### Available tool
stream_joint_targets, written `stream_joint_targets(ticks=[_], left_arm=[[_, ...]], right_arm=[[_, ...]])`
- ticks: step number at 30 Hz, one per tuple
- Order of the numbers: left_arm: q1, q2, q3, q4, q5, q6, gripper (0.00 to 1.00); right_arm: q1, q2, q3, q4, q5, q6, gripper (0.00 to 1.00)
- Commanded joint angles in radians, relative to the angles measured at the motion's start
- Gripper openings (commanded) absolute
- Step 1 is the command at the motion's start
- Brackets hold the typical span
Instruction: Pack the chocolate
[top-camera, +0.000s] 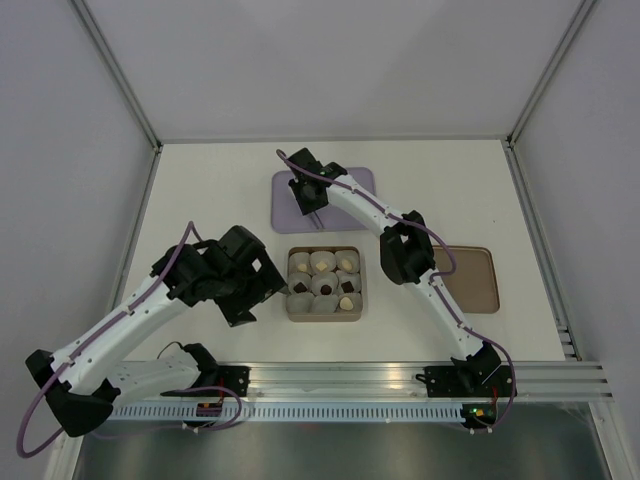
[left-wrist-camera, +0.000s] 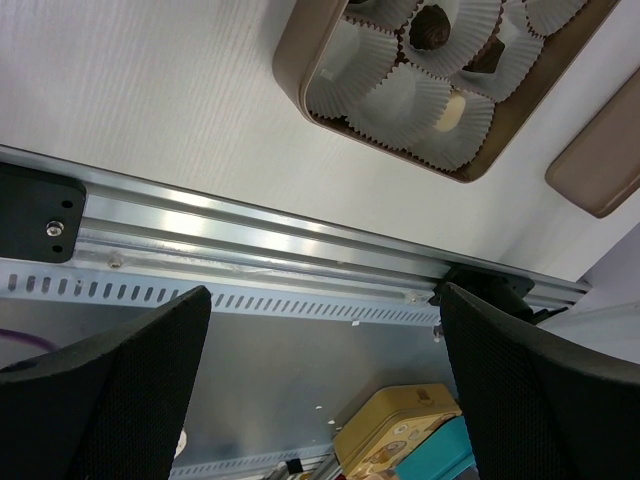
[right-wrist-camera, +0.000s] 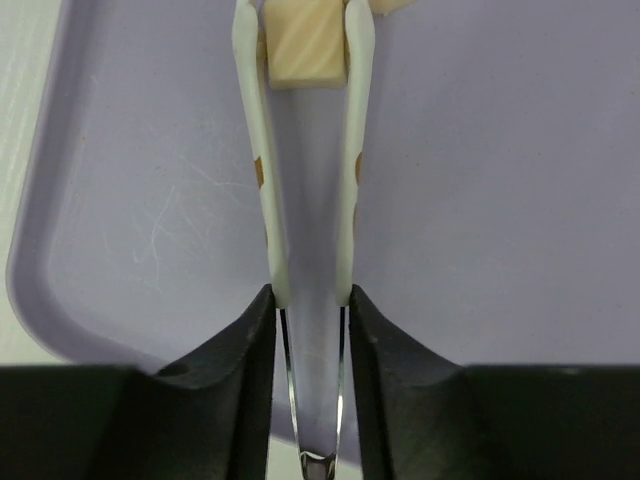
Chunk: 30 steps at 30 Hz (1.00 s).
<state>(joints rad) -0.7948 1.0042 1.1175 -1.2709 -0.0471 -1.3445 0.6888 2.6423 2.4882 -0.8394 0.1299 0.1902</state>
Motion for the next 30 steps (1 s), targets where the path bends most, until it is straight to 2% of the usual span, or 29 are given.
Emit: stream_joint_targets(ticks=[1, 6, 12, 14, 15, 18, 21, 23, 24, 30], left_arm=[[0.006, 0.002, 0.042, 0.027, -0.002, 0.021, 1.00], [0.006, -0.016, 0.045, 0.025, 0.001, -0.001, 1.00], [0.008, -0.038, 0.036, 0.015, 0.021, -0.016, 1.00], [0.006, -0.042, 0.030, 0.002, 0.035, -0.025, 1.00], [0.006, -0.047, 0.027, 0.004, 0.041, -0.025, 1.00], [0.006, -0.053, 0.022, -0.004, 0.043, -0.025, 1.00], [0.008, -0.065, 0.021, -0.008, 0.069, -0.025, 1.00], [0.006, -0.067, 0.010, -0.013, 0.072, -0.022, 1.00], [0.006, -0.067, 0.005, -0.015, 0.078, -0.019, 1.00], [0.006, -0.055, -0.024, -0.016, 0.095, -0.005, 1.00]], right_arm=[[-0.002, 0.007, 0.046, 0.033, 0.022, 0.002, 0.30], [-0.006, -0.051, 0.049, 0.048, 0.051, -0.015, 0.25], [-0.026, -0.218, 0.017, 0.115, 0.036, -0.064, 0.23], [-0.028, -0.315, -0.049, 0.100, 0.010, -0.055, 0.22], [-0.026, -0.356, -0.148, 0.099, -0.004, -0.052, 0.21], [-0.006, -0.536, -0.306, 0.042, -0.001, -0.057, 0.19], [0.060, -0.770, -0.559, -0.053, 0.022, -0.046, 0.18], [0.099, -0.867, -0.656, -0.116, 0.014, -0.017, 0.18], [0.145, -0.956, -0.745, -0.134, 0.001, 0.009, 0.18], [0.301, -1.191, -1.046, -0.225, -0.039, 0.267, 0.18]])
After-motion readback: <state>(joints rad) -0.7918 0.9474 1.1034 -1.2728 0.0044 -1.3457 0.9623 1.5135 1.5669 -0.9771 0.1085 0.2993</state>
